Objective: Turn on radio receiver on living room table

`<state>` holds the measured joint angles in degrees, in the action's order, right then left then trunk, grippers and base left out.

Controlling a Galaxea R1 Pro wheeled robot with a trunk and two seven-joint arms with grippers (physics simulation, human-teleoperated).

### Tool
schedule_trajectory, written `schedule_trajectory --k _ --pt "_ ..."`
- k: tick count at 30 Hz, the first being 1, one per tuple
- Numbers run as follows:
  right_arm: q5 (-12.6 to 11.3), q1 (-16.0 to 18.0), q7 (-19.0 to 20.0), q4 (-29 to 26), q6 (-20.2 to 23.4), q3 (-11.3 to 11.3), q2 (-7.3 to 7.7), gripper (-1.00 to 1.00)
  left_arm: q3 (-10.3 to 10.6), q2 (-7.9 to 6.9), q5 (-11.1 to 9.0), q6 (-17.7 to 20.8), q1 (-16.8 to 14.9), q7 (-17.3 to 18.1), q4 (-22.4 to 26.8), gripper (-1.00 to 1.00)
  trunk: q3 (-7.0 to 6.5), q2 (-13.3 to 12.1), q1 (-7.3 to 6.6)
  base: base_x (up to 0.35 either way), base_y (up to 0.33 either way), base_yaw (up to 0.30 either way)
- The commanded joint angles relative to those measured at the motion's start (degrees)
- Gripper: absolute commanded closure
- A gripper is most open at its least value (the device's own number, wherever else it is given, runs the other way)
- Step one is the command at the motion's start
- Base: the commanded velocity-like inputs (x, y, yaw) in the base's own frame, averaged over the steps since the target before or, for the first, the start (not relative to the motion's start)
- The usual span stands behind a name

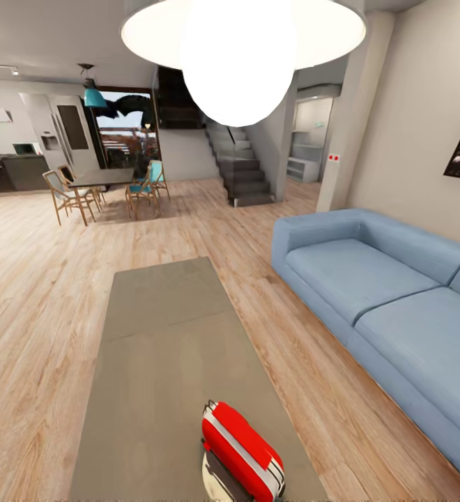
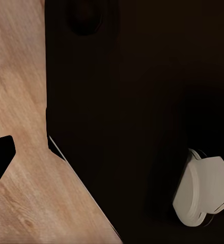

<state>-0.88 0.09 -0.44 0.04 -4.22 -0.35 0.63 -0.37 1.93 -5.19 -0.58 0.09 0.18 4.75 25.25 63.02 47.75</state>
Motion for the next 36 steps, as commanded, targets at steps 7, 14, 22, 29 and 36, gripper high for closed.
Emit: schedule_trajectory --k 7,14,22,29,36 --pt "0.0 0.0 0.0 0.03 0.0 0.0 -0.01 -1.0 -0.02 0.0 0.0 -0.01 0.0 0.0 0.0 -1.0 0.66 0.0 0.0 0.0 0.0 0.0" --pt "0.0 0.0 0.0 0.03 0.0 0.0 -0.01 -1.0 0.0 0.0 0.0 -0.01 0.0 0.0 0.0 -1.0 1.32 0.0 0.0 0.0 0.0 0.0" --pt "0.0 0.0 0.0 0.02 0.0 0.0 -0.01 -1.0 0.02 0.0 0.0 -0.03 0.0 0.0 0.0 -1.0 2.07 0.0 0.0 0.0 0.0 0.0" --pt "0.0 0.0 0.0 0.01 0.0 0.0 -0.01 -1.0 0.02 0.0 0.0 -0.04 0.0 0.0 0.0 -1.0 2.72 0.0 0.0 0.0 0.0 0.0" --pt "0.0 0.0 0.0 0.02 0.0 0.0 -0.01 -1.0 0.02 0.0 0.0 -0.03 0.0 0.0 0.0 -1.0 3.38 0.0 0.0 0.0 0.0 0.0"
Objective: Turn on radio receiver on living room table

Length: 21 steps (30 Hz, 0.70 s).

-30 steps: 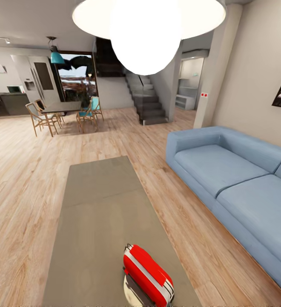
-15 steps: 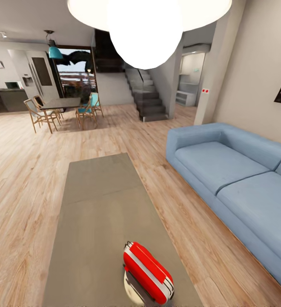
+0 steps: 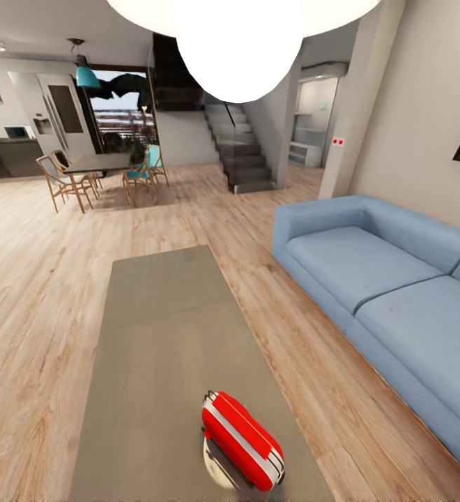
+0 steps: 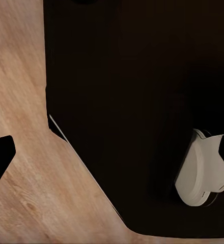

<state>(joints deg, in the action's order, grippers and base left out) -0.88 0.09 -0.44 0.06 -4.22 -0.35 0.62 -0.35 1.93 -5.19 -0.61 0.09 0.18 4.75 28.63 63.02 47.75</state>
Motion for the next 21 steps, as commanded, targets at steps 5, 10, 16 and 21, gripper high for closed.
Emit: schedule_trajectory --k 5,10,16,21 --pt "0.0 0.0 0.0 -0.02 -0.05 0.0 0.0 -1.0 0.0 0.0 0.0 0.0 0.0 0.0 0.0 -1.0 0.47 0.0 0.0 0.0 0.0 0.0" --pt "0.03 0.0 0.0 -0.01 -0.07 0.0 0.0 -1.0 0.0 0.0 0.0 -0.01 0.0 0.0 0.0 -1.0 0.94 0.0 0.0 0.0 0.0 0.0" --pt "0.05 0.0 0.0 -0.03 -0.09 0.0 0.0 -1.0 0.0 0.0 0.0 -0.01 0.0 0.0 0.0 -1.0 1.5 0.0 0.0 0.0 0.0 0.0" --pt "0.08 0.0 0.0 -0.01 -0.09 0.0 0.0 -1.0 0.0 0.0 0.0 -0.01 0.0 0.0 0.0 -1.0 1.97 0.0 0.0 0.0 0.0 0.0"
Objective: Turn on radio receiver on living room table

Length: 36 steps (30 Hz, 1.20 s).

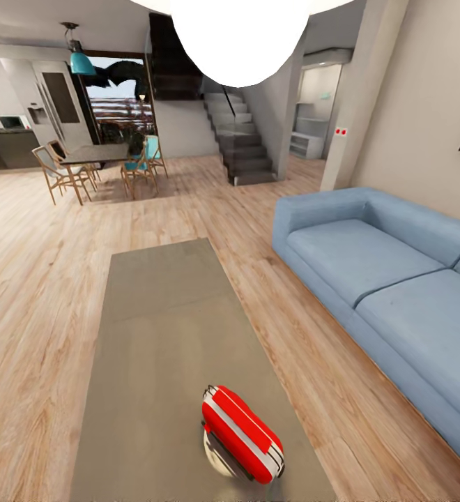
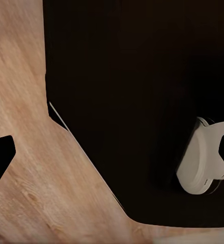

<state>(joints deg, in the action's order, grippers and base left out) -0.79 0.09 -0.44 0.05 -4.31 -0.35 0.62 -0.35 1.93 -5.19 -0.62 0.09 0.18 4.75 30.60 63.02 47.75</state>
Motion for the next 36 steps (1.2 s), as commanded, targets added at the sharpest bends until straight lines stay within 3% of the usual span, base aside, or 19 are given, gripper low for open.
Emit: schedule_trajectory --k 1,36 --pt "0.0 0.0 0.0 0.01 0.0 0.0 0.0 -1.0 0.0 0.0 0.0 0.0 0.0 0.0 0.0 -1.0 0.1 0.0 0.0 0.0 0.0 0.0" --pt "0.49 0.0 0.0 0.0 -0.09 0.18 0.0 -1.0 -0.09 0.0 0.0 0.0 0.0 0.07 0.0 -1.0 3.38 0.0 0.0 0.0 0.0 0.0"
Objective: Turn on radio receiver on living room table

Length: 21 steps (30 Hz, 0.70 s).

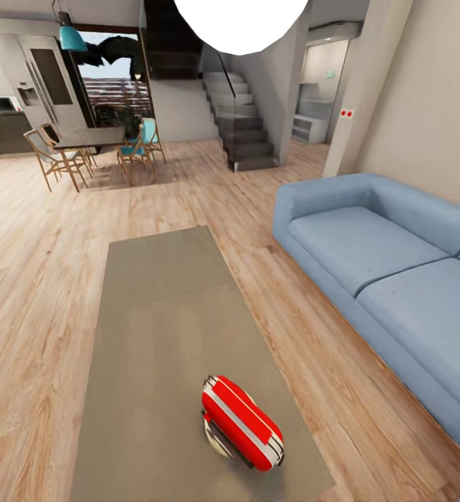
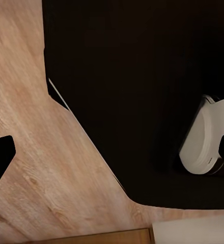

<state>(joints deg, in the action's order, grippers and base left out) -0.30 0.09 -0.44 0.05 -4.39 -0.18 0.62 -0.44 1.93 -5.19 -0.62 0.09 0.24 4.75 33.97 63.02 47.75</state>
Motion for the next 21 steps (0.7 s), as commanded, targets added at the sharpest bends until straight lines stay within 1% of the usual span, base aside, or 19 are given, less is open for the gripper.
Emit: schedule_trajectory --k 1,21 --pt "0.01 0.0 0.0 -0.01 0.0 0.0 0.0 -1.0 0.0 0.0 0.0 0.0 0.0 0.0 0.0 -1.0 0.1 0.0 0.0 0.0 0.0 0.0" --pt "0.04 0.0 0.0 -0.02 0.0 0.0 -0.09 -1.0 0.0 0.0 0.0 0.0 0.0 -0.04 0.0 -1.0 1.97 0.0 0.0 0.0 0.0 0.0"
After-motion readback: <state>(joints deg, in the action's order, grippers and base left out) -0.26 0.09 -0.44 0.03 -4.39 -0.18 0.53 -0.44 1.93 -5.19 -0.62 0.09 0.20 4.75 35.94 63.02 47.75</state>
